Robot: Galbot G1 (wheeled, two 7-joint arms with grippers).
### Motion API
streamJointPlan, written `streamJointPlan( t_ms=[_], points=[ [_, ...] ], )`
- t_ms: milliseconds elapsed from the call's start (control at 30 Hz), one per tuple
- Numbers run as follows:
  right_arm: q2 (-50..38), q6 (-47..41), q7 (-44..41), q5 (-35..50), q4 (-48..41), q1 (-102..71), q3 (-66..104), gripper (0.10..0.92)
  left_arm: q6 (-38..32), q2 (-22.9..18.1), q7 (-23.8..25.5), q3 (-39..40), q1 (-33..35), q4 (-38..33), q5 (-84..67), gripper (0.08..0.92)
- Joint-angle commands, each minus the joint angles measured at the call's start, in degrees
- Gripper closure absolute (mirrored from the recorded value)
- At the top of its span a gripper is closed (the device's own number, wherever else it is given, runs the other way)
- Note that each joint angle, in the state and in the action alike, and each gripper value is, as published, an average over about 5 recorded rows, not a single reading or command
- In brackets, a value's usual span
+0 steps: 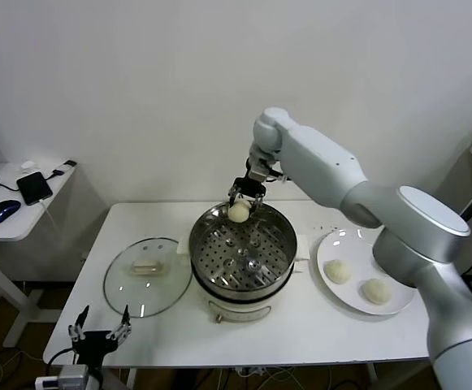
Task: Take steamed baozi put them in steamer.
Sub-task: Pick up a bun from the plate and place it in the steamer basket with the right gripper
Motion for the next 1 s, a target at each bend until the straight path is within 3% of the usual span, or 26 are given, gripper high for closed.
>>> streamJointPlan(
  t_ms=[33, 233, 500, 700, 800, 1000],
  points=[
    [0.4, 2.8, 3.0, -3.9, 1.0, -2.3, -0.7, 0.448, 0.0, 0.0, 0.0, 0.0, 0.0, 0.1, 0.0, 0.177],
    [1.7, 2.8, 5.3, -7.9, -2.4, -3.6, 0.9, 0.439, -0.1, 0.0, 0.0, 0.0, 0.0, 0.6, 0.0, 0.177],
    [1.9, 2.8, 5.1, -6.1, -4.4, -3.5, 0.3, 0.246, -0.2, 0.1, 0.0, 0.1, -0.3, 1.2, 0.0, 0.177],
    [-0.3, 1.8, 0.4, 0.1, 0.1, -1.6, -1.7, 0.203, -0.1, 0.3, 0.0, 0.1, -0.1, 1.3, 0.0, 0.177],
    [-2.3, -3.4, -4.5, 5.3, 3.7, 0.7, -2.7, 0.203, -0.1, 0.3, 0.0, 0.1, -0.1, 1.3, 0.0, 0.177],
    [-7.9, -22.0, -11.5, 14.8, 10.0, 5.9, -2.3, 0.203, 0.0, 0.4, 0.1, 0.1, -0.1, 1.0, -0.1, 0.177]
  ],
)
